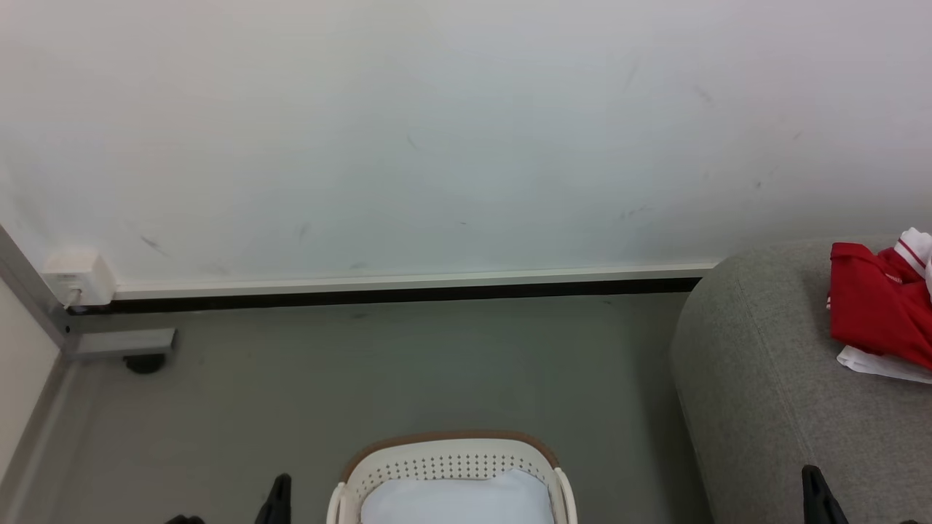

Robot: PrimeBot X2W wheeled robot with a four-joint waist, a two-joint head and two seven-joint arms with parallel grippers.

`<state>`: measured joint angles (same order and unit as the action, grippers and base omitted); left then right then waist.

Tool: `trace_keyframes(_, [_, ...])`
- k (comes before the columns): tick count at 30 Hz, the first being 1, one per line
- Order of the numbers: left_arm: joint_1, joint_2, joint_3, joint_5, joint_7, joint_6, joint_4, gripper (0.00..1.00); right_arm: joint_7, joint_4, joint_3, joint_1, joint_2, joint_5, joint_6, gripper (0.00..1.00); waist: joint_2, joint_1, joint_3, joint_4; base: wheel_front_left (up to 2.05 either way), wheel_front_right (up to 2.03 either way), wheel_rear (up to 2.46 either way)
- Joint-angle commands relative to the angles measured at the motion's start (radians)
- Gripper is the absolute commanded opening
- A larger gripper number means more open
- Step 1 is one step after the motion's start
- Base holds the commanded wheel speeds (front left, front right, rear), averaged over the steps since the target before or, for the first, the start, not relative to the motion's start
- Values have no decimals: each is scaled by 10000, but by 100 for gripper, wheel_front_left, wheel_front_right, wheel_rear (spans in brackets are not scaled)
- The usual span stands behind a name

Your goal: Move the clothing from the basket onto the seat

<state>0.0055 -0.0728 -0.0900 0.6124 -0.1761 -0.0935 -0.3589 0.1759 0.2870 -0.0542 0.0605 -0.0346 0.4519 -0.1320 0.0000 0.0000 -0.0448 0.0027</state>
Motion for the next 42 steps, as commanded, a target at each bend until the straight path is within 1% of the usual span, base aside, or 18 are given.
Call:
trace_keyframes(1, [-287, -1, 125, 461, 99, -52, 192, 0, -77, -188, -55, -358, -83, 487, 4, 0, 0, 0, 6, -1, 0, 0, 0])
trace_keyframes(20, [-534, 57, 632, 2961, 830, -142, 454, 0, -821, -267, -200, -735, -116, 3409, 7, 0, 0, 0, 91, -5, 0, 0, 0])
trace_keyframes(42, [-762, 111, 1113, 5310, 1525, -226, 700, 0, -1517, -331, -342, -1086, -148, 6130, 12, 0, 0, 0, 190, -11, 0, 0, 0])
